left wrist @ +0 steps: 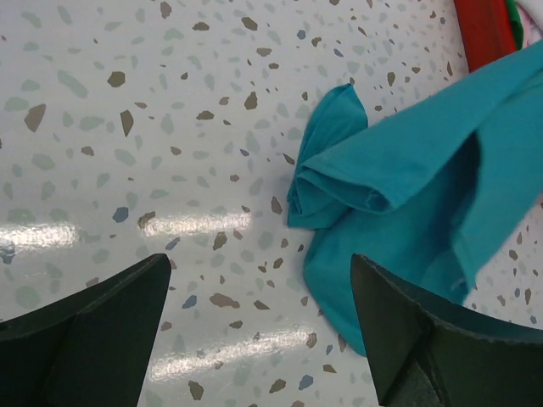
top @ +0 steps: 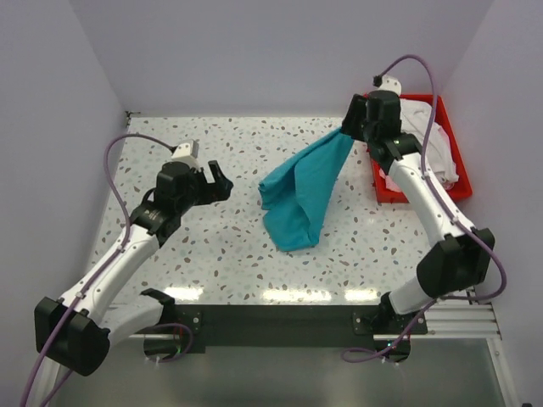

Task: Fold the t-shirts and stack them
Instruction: Move the tshirt to the center of the board, then flatten the tshirt out

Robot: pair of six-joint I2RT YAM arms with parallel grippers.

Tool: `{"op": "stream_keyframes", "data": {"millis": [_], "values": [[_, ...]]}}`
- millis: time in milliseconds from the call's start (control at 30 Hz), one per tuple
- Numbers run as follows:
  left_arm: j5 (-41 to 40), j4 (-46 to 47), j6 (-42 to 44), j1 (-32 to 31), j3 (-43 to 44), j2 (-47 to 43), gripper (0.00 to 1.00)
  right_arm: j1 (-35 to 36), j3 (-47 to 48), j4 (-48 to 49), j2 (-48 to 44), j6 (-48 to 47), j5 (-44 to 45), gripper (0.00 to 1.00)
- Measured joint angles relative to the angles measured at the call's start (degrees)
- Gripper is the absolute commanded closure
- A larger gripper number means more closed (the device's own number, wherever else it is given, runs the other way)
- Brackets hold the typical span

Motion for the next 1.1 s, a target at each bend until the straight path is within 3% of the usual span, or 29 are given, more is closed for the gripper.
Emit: {"op": "stream_keyframes", "data": {"millis": [67,200,467,667,867,1100], "values": [[0.17,1.16,-1.42,-1.05,-0.9,1.18,0.11,-3.19,-2.84,-1.57,3.54,1.33,-0.35,0.31],[0.07,2.32,-3.37,-4.68,-2.51,4.81,0.16,-3.5,-10.86,-3.67,5.07,3.72,-0.7,0.29],[-1.33,6.73,-6.84,-10.73,-3.98,14.71,0.25,17.7,-32.37,-2.91,-9.33,9.57,3.78,0.31],[-4.98,9.44,-8.41,-12.61,-0.26,26.99,0.27,22.91,-47.01,-2.38,-19.15,17.46,5.09,0.38],[-9.55,13.53,-5.44,-12.63,11.39,40.37,0.31,27.76,-51.17,-1.29,-17.27,22.08,4.92,0.38],[-8.9,19.06,0.72,-12.66,19.34,49.59,0.29,29.38,-52.17,3.69,-12.35,25.0,4.61,0.37]]}}
